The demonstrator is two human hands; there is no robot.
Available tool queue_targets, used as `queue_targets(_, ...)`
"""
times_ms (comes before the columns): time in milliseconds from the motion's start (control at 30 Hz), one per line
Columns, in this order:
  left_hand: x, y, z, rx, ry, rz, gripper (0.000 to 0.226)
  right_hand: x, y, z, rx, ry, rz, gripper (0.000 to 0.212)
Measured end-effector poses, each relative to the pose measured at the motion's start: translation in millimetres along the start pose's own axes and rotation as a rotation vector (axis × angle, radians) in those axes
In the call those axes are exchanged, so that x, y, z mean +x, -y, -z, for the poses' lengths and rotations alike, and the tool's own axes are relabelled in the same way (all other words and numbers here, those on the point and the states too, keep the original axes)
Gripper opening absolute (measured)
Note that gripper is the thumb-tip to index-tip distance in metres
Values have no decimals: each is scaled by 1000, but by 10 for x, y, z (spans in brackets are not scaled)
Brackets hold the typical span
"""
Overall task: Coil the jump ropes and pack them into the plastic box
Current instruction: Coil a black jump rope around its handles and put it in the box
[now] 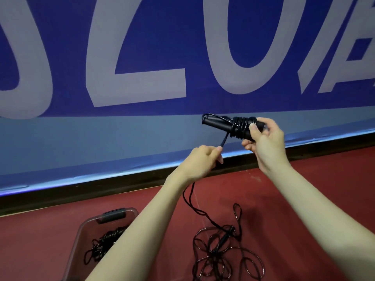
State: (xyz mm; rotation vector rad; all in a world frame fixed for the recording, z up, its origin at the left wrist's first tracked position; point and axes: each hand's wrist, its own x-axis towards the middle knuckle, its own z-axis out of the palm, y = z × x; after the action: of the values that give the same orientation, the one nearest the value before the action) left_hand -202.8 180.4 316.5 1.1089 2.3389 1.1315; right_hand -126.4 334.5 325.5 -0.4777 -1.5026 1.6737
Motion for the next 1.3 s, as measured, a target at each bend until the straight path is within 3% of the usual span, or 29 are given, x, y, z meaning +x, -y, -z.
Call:
queue_targets(133, 3, -121, 40, 462, -39, -142, 32, 53, -67, 69, -260, 42, 114, 12)
queue_targets(333, -48, -178, 323, 402, -153, -214, 16, 26, 65, 77, -654, 343, 226, 16)
queue_targets(467, -66, -25, 496, 257, -175, -239, 15, -24, 220, 45, -411, 591, -6, 16)
queue_targets(567, -106, 63, 551, 132, -86, -258, 15, -50, 275, 82, -324, 722, -121, 10)
queue_targets(667, -141, 107, 518, -48, -26, -237, 16, -72, 266, 105, -195, 787, -209, 9)
queue_targets(767, -133, 119, 467, -270, -28, -211, 24, -107, 250, 68, -27, 801, -256, 28)
queue_targets(900, -113, 146, 396, -544, -72, -163, 34, -152, 241, -21, 132, 737, -269, 26)
queue_targets(1033, -45, 98, 293, -805, -74, -77, 39, -129, 213, -75, 241, 563, -266, 21)
queue_targets(1133, -15, 2, 218, -689, -118, -27, 34, -100, 198, -111, 318, 386, -278, 6)
queue_targets(1300, -52, -69, 114, -299, -59, 19, 37, 18, 215, -34, 375, 97, -234, 5)
